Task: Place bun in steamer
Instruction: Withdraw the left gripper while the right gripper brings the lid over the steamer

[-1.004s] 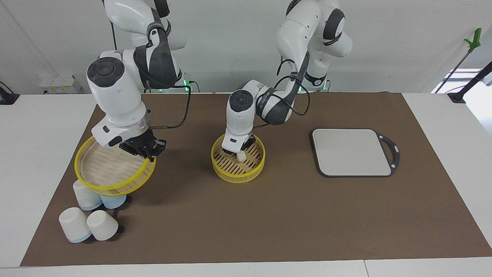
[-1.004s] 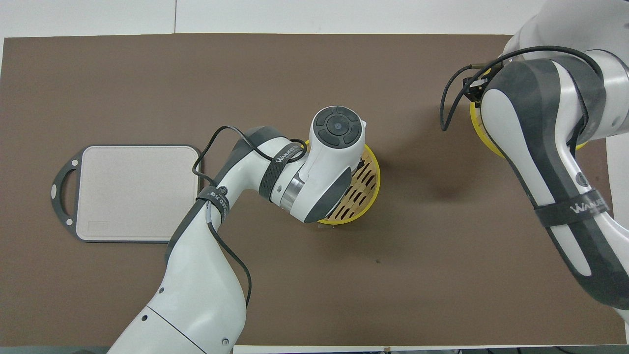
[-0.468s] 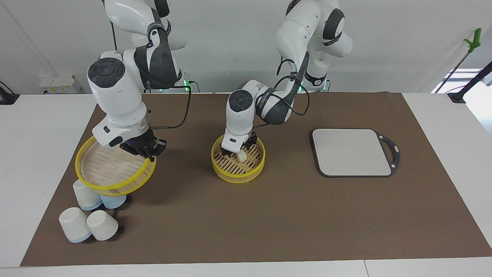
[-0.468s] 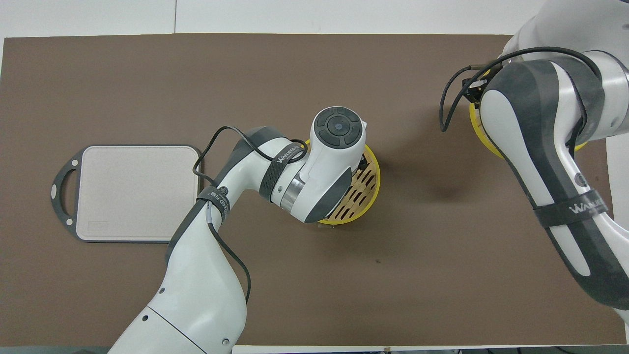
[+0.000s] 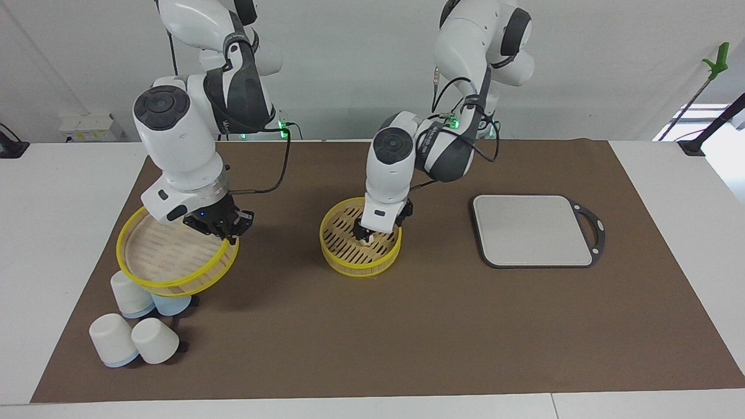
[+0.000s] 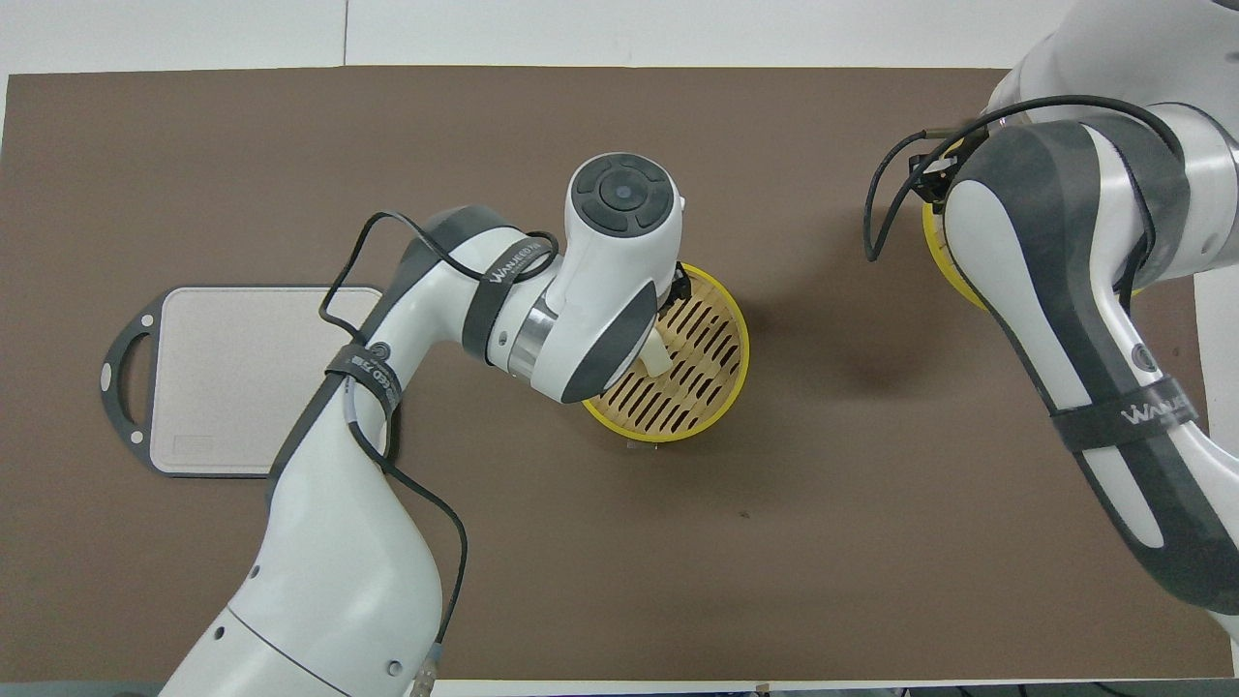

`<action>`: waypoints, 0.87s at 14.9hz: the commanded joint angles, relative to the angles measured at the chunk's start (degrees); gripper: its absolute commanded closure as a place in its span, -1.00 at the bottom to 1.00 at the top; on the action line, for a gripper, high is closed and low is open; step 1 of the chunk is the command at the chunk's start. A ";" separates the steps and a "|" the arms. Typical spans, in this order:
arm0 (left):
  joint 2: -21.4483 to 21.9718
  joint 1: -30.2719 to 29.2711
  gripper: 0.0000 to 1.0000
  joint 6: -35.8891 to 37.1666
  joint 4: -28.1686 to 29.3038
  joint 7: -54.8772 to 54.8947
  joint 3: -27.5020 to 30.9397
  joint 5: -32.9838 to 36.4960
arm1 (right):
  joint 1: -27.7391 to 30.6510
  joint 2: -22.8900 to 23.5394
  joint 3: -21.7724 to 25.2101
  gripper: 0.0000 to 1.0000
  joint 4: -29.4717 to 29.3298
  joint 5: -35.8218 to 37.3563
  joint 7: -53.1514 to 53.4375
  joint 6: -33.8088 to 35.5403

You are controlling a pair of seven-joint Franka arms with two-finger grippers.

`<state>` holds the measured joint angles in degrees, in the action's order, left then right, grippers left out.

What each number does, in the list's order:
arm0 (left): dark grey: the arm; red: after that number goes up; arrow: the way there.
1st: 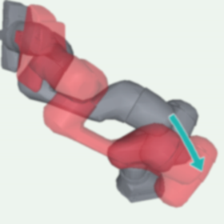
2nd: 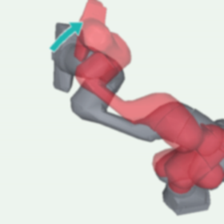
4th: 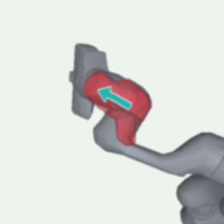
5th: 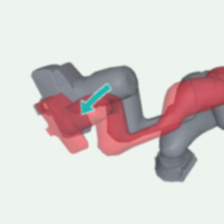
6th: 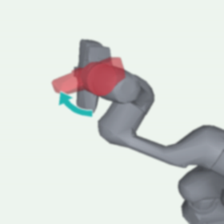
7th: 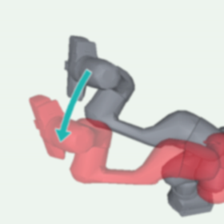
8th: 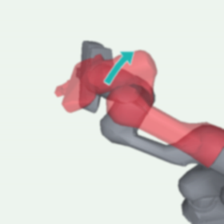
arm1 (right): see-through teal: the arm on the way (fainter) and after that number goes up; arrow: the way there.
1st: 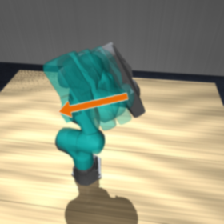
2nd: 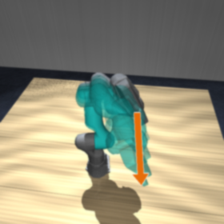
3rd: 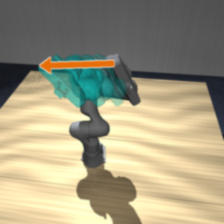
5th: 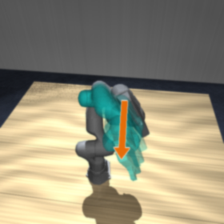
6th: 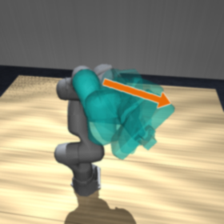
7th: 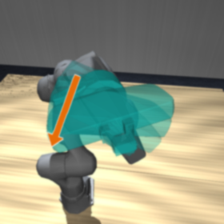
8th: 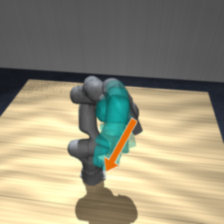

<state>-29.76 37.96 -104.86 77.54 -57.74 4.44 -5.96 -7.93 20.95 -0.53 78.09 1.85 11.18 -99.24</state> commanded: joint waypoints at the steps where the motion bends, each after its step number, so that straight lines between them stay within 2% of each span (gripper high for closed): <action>1: 8.38 -7.08 -1.00 2.98 6.20 4.97 -0.31 0.51 | -2.51 -2.06 -0.43 1.00 2.77 -1.59 4.87 -3.32; 5: 13.58 -16.75 -1.00 9.83 9.12 23.77 -0.31 0.42 | -10.15 -1.09 -0.43 1.00 4.97 -1.59 19.29 -9.30; 8: 17.44 -21.94 -1.00 12.39 12.88 33.71 -0.23 0.51 | -17.01 1.18 -0.26 1.00 3.92 -1.06 27.29 -9.40; 11: 23.68 -25.99 -1.00 12.31 19.30 43.29 -0.14 0.69 | -22.73 7.32 0.10 1.00 -2.04 0.16 35.90 -8.43; 13: 25.63 -27.58 -1.00 12.57 20.46 46.91 1.08 0.69 | -24.06 10.50 0.10 1.00 -5.92 0.61 38.82 -8.17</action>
<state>-9.03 11.84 -92.27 93.15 -14.75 5.14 -5.86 -31.41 26.89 -0.89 78.76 1.54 47.54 -108.30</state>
